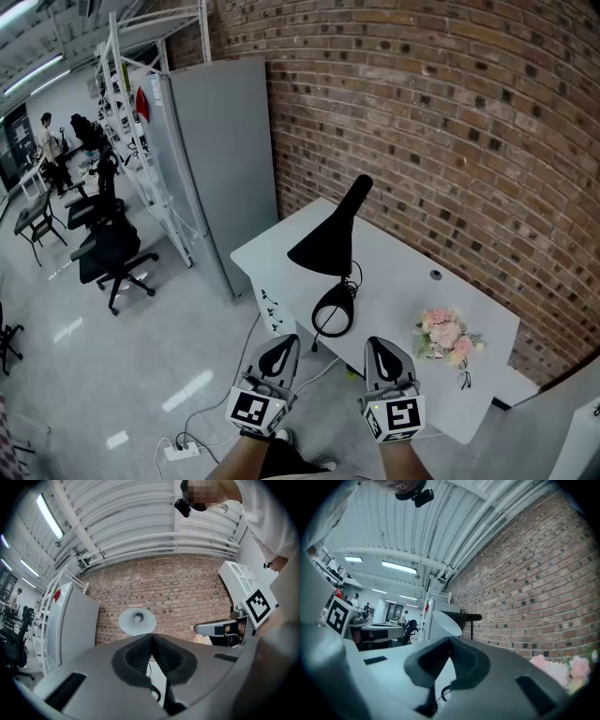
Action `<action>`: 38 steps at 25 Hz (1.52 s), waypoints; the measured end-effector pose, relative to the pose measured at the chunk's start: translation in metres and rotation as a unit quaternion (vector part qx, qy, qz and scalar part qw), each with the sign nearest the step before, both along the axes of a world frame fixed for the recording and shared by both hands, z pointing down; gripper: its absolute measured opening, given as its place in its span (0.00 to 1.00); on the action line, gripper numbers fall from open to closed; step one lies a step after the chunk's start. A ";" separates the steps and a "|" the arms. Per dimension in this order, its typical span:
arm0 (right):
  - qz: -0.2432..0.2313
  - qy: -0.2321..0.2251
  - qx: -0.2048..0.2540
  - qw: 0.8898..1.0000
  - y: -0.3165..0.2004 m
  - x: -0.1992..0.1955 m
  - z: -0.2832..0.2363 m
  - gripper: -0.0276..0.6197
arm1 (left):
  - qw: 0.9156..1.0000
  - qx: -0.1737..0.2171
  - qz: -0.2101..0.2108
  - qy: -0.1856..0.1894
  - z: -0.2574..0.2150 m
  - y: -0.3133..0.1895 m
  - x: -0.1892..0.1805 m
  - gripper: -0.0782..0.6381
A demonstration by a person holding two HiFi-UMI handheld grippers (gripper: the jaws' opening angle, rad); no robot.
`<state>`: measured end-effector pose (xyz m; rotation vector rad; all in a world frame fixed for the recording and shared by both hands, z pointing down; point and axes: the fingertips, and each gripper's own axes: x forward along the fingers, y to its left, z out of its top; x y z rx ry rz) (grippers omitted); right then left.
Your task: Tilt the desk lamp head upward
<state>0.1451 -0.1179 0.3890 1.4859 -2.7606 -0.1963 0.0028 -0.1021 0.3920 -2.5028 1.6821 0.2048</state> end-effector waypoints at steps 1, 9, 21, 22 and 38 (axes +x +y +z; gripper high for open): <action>-0.002 0.003 0.002 1.000 0.001 -0.001 0.000 0.07 | 1.000 0.000 -0.002 0.001 0.000 0.001 -0.001 0.11; 0.005 0.005 0.005 1.000 0.004 0.000 0.004 0.07 | 1.000 0.003 0.000 0.006 -0.001 0.002 -0.003 0.11; 0.008 0.002 0.000 1.000 0.009 0.001 0.005 0.07 | 1.000 0.000 0.007 0.002 -0.001 0.007 -0.002 0.11; 0.008 0.002 0.001 1.000 0.010 0.000 0.004 0.07 | 1.000 0.000 0.006 0.002 -0.001 0.008 -0.002 0.11; -0.003 -0.003 0.001 1.000 0.012 -0.009 0.002 0.07 | 1.000 0.001 0.010 -0.003 -0.004 0.012 -0.005 0.11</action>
